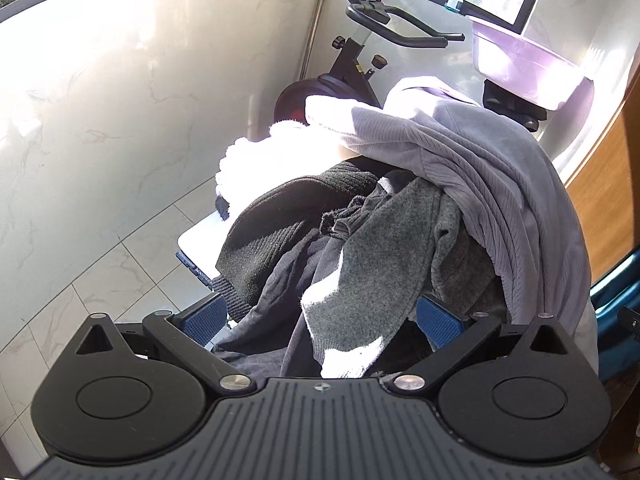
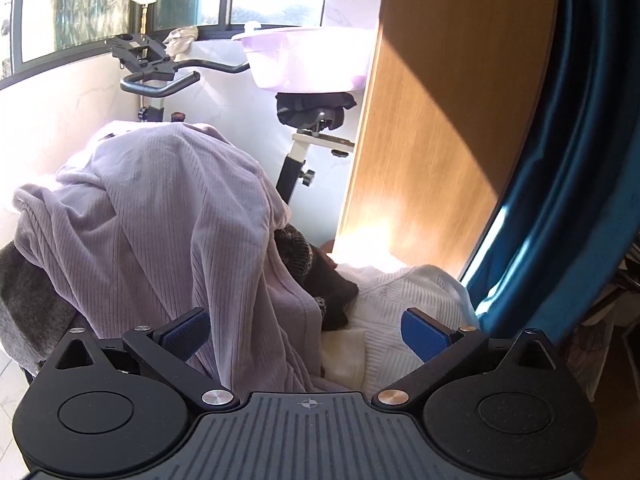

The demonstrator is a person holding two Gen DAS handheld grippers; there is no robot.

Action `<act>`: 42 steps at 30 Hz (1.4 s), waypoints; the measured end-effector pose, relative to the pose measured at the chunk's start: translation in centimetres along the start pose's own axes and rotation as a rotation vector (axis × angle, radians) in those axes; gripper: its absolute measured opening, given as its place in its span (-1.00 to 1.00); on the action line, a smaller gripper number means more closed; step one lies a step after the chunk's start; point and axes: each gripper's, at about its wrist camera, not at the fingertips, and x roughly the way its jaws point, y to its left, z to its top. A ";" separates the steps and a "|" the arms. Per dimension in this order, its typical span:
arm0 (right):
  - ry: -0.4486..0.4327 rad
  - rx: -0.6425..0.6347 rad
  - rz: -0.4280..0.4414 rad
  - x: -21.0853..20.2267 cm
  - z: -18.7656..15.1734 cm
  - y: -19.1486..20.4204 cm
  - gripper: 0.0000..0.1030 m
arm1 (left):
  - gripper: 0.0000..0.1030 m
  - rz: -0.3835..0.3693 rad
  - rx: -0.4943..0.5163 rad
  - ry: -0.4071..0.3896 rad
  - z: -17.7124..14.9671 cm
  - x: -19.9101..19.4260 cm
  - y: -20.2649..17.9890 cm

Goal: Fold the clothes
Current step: 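Move both grippers toward the lilac ribbed sweater atop the pile, then close the left gripper on the lilac sweater while the right gripper pinches it too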

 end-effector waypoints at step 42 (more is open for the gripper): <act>0.051 0.246 0.190 6.8 4.6 -2.8 -0.72 | -0.83 -0.381 -0.129 -0.139 17.5 10.0 -2.8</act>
